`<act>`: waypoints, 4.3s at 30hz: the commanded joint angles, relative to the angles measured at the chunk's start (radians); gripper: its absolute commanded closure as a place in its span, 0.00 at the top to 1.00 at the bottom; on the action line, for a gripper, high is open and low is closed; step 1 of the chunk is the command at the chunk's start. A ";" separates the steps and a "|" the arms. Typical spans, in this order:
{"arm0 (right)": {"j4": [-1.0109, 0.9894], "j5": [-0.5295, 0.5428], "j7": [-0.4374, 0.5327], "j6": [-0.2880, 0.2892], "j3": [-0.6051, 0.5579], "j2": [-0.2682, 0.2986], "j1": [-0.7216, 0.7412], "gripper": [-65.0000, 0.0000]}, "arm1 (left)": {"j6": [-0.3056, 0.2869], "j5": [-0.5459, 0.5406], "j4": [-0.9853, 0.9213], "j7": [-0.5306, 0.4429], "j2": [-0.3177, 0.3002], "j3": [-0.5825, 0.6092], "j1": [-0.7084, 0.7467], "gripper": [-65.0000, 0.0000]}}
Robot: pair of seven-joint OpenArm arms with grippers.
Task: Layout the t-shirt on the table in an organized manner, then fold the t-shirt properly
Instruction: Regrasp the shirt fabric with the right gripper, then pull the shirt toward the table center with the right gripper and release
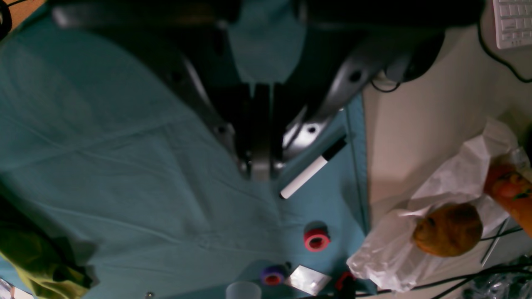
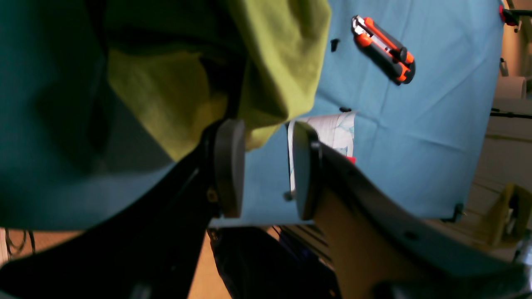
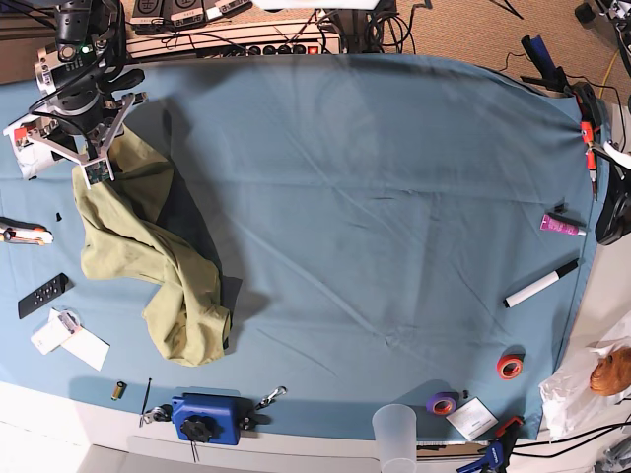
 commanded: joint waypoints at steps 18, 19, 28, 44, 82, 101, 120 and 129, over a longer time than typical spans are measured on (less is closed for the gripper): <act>-0.225 0.059 0.143 -0.027 0.005 0.012 0.034 0.31 | 0.003 -0.023 0.013 -0.045 -0.019 -0.008 -0.005 0.00; -0.240 0.087 0.143 -0.021 0.005 0.012 0.047 0.31 | 0.003 -0.023 0.013 -0.045 -0.019 -0.008 -0.005 0.00; -0.347 0.190 0.124 0.040 0.004 0.012 0.128 0.31 | 0.003 -0.034 0.013 -0.044 -0.019 -0.008 -0.005 0.00; -0.347 0.416 0.121 0.093 0.004 0.012 0.128 0.00 | 0.003 -0.037 0.013 -0.044 -0.016 -0.008 -0.008 0.00; -0.347 0.421 0.246 0.281 -0.650 -0.370 0.511 0.00 | 0.003 -0.048 0.013 -0.051 0.025 -0.007 -0.010 0.00; -0.343 0.404 0.173 0.297 -0.768 -0.423 0.511 0.18 | 0.003 -0.037 0.013 -0.051 0.025 -0.007 -0.010 0.15; -0.205 0.270 0.205 0.195 -0.180 -0.447 0.523 0.18 | 0.006 0.084 -0.008 -0.166 0.025 0.226 -0.013 0.24; -0.208 0.270 0.199 0.195 0.125 -0.335 0.473 0.18 | 0.094 0.319 -0.090 -0.154 0.025 0.600 -0.167 0.24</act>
